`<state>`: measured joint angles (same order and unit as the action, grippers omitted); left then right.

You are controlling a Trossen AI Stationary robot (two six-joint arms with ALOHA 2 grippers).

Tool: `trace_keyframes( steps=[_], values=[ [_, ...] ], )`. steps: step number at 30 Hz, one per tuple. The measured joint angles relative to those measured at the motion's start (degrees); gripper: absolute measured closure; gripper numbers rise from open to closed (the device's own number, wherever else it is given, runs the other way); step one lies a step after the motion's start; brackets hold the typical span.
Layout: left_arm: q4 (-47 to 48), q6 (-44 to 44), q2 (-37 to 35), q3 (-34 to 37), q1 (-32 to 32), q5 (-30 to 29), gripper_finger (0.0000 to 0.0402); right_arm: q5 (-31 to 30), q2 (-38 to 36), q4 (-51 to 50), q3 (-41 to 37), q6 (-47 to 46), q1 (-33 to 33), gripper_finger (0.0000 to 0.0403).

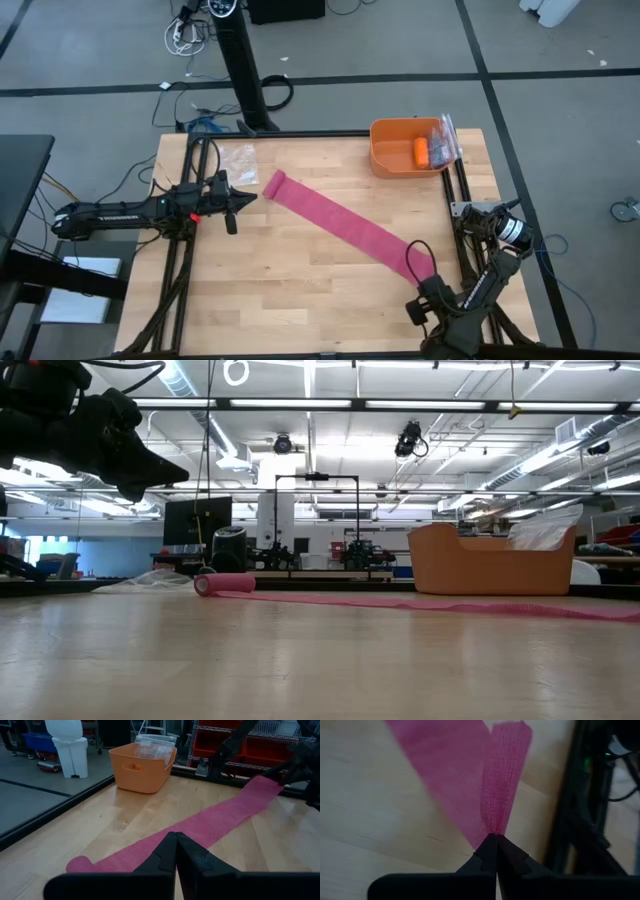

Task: Roll bandage
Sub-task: Roll the pink bandage

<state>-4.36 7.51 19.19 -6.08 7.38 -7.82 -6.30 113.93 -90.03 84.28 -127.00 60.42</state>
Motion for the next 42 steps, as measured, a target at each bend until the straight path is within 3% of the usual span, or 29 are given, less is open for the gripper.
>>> trace_keyframes(
  steps=[8, 13, 21, 24, 28, 30, 35, 42],
  values=[
    [0.04, 1.95, 1.44, -0.07, 0.0, 0.56, 0.0385, 5.33, 0.04, 5.6, -3.03, 1.57, 2.73, 0.0375],
    [0.02, 2.31, 1.45, -0.09, 0.0, 1.54, 0.0385, 5.67, 0.04, 8.61, -3.07, 3.13, 2.46, 0.0316],
    [-0.59, 4.67, 1.45, -0.14, 0.0, 2.58, 0.0385, 11.4, -1.56, 9.5, -0.51, 8.74, 1.41, 0.0218],
    [-0.59, 7.53, 1.45, -0.14, 0.0, 2.66, 0.0385, 4.57, -3.84, 10.08, 2.03, 8.64, 1.44, 0.0206],
    [-0.53, 15.75, 1.71, -0.14, 0.01, 4.46, 0.0385, -15.98, -7.01, 12.27, 3.03, 9.56, 1.05, 0.0221],
    [-0.56, 22.0, 1.85, -0.14, 0.0, 5.1, 0.0385, -22.47, -7.39, 10.6, 3.03, 10.94, -0.4, 0.0243],
    [-0.5, 36.64, 3.72, -0.14, -0.04, 9.34, 0.0385, -29.5, -7.29, 9.27, 1.81, 23.85, -6.71, 0.0293],
    [-0.09, 53.1, 8.73, -0.14, 0.0, -1.24, 0.0385, -31.07, -7.5, 12.92, 1.1, 46.06, -16.47, 0.0299]
  ],
)
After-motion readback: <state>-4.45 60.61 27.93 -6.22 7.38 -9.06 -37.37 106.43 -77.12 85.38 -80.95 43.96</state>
